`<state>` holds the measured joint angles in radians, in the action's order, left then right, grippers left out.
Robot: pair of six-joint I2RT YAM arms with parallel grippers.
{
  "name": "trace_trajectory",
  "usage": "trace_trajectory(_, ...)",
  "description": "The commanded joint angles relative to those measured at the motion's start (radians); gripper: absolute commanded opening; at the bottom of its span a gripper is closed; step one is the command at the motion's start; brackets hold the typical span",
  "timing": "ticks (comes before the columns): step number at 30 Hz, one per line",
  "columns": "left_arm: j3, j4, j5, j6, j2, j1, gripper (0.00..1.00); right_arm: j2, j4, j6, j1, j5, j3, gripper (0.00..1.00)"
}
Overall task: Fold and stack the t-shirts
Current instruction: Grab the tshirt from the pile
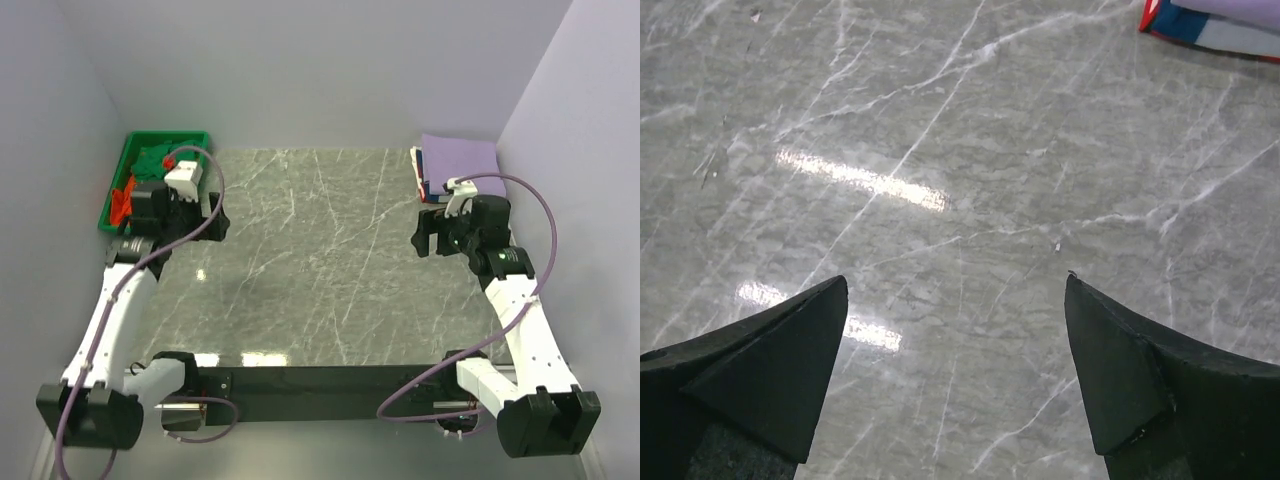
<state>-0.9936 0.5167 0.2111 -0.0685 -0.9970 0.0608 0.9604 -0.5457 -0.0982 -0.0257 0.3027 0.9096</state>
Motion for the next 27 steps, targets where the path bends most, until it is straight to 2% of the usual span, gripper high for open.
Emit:
trace_trajectory(1, -0.123, 0.011, -0.042, 0.028, -0.122, -0.007, 0.99, 0.034, -0.011, -0.008, 0.003, 0.021, 0.044, 0.95)
trace_trajectory(6, -0.406, 0.071, -0.006, 0.051, -0.354, -0.099, 0.99, 0.107, -0.016, 0.002, 0.001, 0.049, 0.086, 0.95)
trace_trajectory(8, -0.467, 0.026, -0.065, 0.111, -0.44, -0.119, 1.0, 0.133, -0.02, 0.005, 0.003, 0.07, 0.098, 0.95)
trace_trajectory(11, -0.597, -0.006, -0.073, 0.139, -0.59, -0.191, 0.99, 0.155, -0.025, 0.008, 0.001, 0.093, 0.107, 0.96)
trace_trajectory(15, -0.796, -0.056, 0.019, 0.134, -0.838, -0.329, 0.99, 0.176, -0.031, 0.011, 0.001, 0.079, 0.112, 0.96)
trace_trajectory(21, -1.088, -0.07, -0.002, 0.199, -1.17, -0.371, 0.97, 0.17, -0.036, 0.014, 0.003, 0.061, 0.097, 0.96)
trace_trajectory(27, -1.226, -0.155, -0.036, 0.249, -1.382, -0.371, 0.98, 0.195, -0.033, 0.005, 0.001, 0.032, 0.081, 0.96)
